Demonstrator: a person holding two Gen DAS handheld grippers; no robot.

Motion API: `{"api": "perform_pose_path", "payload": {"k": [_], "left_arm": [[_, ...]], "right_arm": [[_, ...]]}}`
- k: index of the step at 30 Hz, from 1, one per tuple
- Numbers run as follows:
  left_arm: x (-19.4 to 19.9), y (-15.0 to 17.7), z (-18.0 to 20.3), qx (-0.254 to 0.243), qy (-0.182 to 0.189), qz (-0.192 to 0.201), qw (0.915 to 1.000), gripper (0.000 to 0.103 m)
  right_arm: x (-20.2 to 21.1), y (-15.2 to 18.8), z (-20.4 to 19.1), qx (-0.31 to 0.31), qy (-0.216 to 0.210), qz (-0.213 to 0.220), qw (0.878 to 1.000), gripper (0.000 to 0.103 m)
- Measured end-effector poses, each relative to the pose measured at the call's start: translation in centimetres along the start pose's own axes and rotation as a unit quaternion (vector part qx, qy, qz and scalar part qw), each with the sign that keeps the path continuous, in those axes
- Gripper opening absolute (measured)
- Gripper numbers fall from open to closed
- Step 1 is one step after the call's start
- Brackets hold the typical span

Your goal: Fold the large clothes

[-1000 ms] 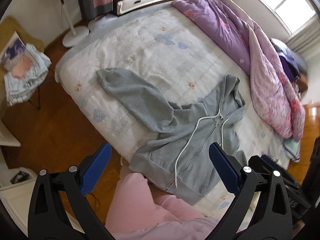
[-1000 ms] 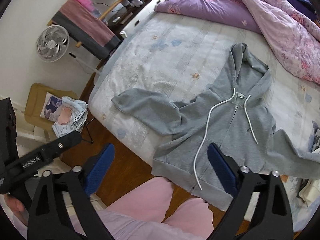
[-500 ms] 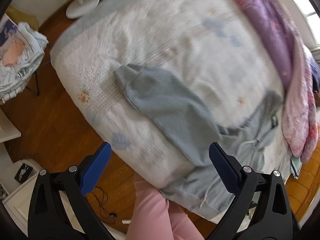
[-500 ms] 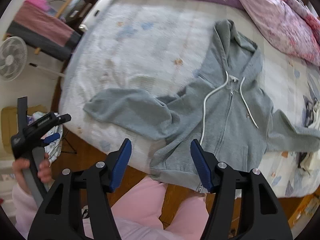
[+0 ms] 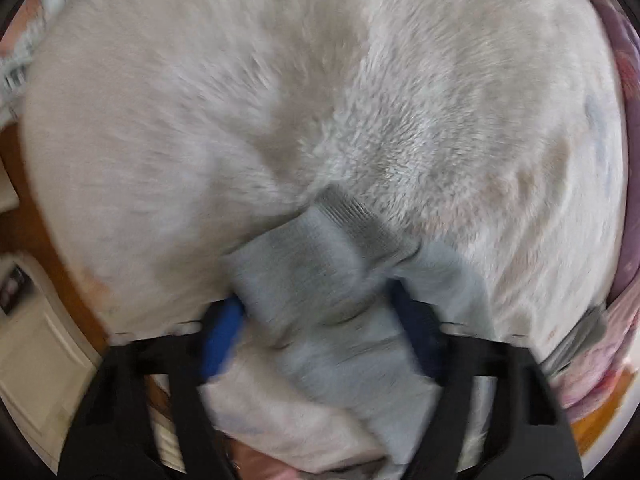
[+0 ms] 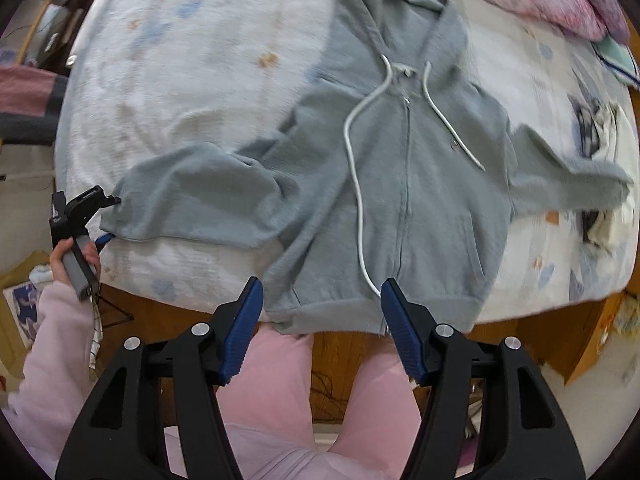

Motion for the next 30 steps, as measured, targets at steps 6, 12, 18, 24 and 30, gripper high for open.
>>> {"api": "perform_pose_path", "payload": {"k": [6, 12, 18, 24, 30], "left_arm": [[2.3, -0.8, 2.0, -0.039, -0.001, 0.057, 0.9976, 0.028], [12.0, -1.4, 4.8, -0.129, -0.045, 0.165, 0.9768, 0.027], [20.5, -2.3, 5.1, -0.135, -0.022, 0.226, 0.9644, 0.026], [19.7, 0.6, 6.4, -0.166, -0.042, 0.23, 0.9579, 0.027], [18.4, 1.5, 6.5, -0.163, -0.065, 0.247, 0.9529, 0.027]], "right_arm": [[-1.6, -1.0, 0.4, -0.006, 0.021, -0.002, 1.0, 0.059], [-3.6, -2.2, -0.7, -0.003, 0.013, -0.011, 1.0, 0.058], [-6.4, -4.0, -2.7, 0.019, 0.008, -0.005, 1.0, 0.058], [-10.0, -7.6, -4.9, 0.029, -0.014, 0.019, 0.999, 0.058], [-17.1, -11.9, -8.4, 0.037, -0.049, -0.012, 0.998, 0.019]]}}
Point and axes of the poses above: each gripper's, at about its wrist camera, not at the fingertips, and x roughly against the way its jaws point, z to its right, y to its underside, the point moved 6 cm from there along -x, roughly the way its jaws point, and after that the axes turned 10 degrees about y, right-handed, at the moved point
